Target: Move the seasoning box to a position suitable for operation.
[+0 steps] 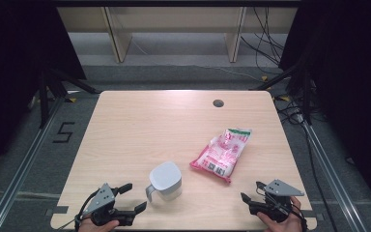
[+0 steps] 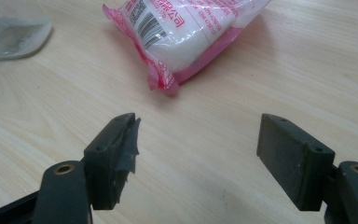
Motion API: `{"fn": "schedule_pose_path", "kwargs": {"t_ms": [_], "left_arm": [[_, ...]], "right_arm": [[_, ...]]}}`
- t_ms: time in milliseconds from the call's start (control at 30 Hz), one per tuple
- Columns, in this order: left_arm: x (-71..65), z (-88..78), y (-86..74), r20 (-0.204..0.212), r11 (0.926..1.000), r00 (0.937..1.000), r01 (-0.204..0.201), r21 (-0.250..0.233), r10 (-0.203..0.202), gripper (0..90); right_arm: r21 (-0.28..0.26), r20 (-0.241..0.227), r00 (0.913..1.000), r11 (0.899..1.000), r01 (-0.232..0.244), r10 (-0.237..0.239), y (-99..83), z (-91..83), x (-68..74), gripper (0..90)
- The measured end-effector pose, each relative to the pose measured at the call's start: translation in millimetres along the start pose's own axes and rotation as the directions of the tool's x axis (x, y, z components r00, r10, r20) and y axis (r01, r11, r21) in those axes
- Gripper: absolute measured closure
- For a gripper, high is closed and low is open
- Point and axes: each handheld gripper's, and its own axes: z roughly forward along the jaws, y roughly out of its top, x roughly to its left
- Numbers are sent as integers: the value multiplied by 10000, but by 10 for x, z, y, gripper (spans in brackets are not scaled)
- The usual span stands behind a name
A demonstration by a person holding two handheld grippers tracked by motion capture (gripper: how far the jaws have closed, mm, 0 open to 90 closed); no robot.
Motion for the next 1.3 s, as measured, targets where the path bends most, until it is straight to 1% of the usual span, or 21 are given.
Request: {"fn": "schedule_pose_path", "kwargs": {"t_ms": [67,100,133,167,200,267,367,433,467,500,600,700,800,833,933,967,1000,1067,1133,1267,1300], "left_arm": [[3,-6,5,-5,9998,9999,-103,146,103,148],[3,-6,5,-5,9998,9999,-103,146,103,148],[-13,2,6,138,10000,9999,4,68,-5,148],[-21,11,5,177,9999,9998,-34,109,32,149],[-40,20,5,190,10000,9998,-57,76,56,151],[-65,30,7,239,9989,9989,-408,235,403,199],[-104,46,19,381,9978,9976,-590,301,578,211],[-132,57,25,451,9972,9967,-684,292,670,257],[-143,66,30,496,9963,9957,-800,326,783,256],[-153,72,36,438,9953,9949,-919,311,905,264],[-187,91,67,425,9957,9951,-905,173,897,282],[-209,101,121,363,9907,9906,-1328,287,1317,311],[-243,145,164,367,9907,9902,-1353,146,1347,382],[-248,166,175,318,9913,9909,-1310,112,1306,382],[-232,211,204,69,9922,9923,-1234,163,1233,464],[-214,233,213,104,9934,9933,-1149,-57,1150,492],[-214,233,213,104,9934,9933,-1149,-57,1150,510],[-211,241,225,-108,9928,9928,-1196,-91,1195,535],[-215,248,235,-32,9913,9915,-1299,-215,1299,583],[-221,272,241,-194,9878,9876,-1557,54,1558,634],[-215,288,234,-147,9891,9890,-1470,-58,1470,654]], "right_arm": [[70,-23,9995,9994,-324,324,-4,-4,22,294],[70,-23,9995,9994,-324,324,-4,-4,22,294],[16,-42,10000,10000,-77,77,-2,1,-4,294],[56,-18,9996,9996,-272,272,-4,-2,17,294],[21,-70,9999,10000,75,-75,0,9,-6,294],[-5,14,10000,10000,18,-18,0,1,0,293],[15,-71,9999,10000,92,-92,1,10,-8,290],[38,160,9999,10000,54,-55,-3,14,-1,289],[37,-24,10000,10000,21,-21,-1,9,0,289],[36,9,10000,10000,39,-39,-1,5,0,289],[63,-105,9999,9999,117,-116,0,16,-5,288],[52,-98,9997,9998,211,-211,1,22,-4,289],[71,-141,9998,9998,170,-169,1,21,-5,288],[71,-141,9998,9998,170,-169,1,21,-5,288],[71,-193,9998,9999,70,-69,0,24,0,288],[76,-107,9999,10000,21,-20,-1,19,3,288],[76,-107,9999,10000,21,-20,-1,19,3,288],[91,-109,9999,10000,31,-30,-1,21,3,287],[91,-49,9999,9999,93,-93,-2,29,-1,287],[107,-49,10000,9999,-3,4,1,28,9,287],[81,-110,9999,10000,35,-34,0,23,4,287]]}}
